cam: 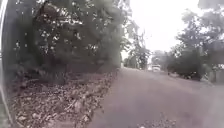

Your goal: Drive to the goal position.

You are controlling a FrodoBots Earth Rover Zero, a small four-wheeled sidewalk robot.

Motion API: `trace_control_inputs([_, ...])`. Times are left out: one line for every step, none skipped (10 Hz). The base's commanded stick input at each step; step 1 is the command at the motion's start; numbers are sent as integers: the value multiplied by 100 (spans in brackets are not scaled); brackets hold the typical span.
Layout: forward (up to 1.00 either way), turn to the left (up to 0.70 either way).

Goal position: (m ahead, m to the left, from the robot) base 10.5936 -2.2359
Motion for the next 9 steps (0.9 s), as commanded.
trace_control_inputs([70,1])
trace_control_inputs([70,1])
trace_control_inputs([70,1])
trace_control_inputs([70,1])
trace_control_inputs([70,1])
trace_control_inputs([70,1])
trace_control_inputs([70,1])
trace_control_inputs([70,1])
trace_control_inputs([70,1])
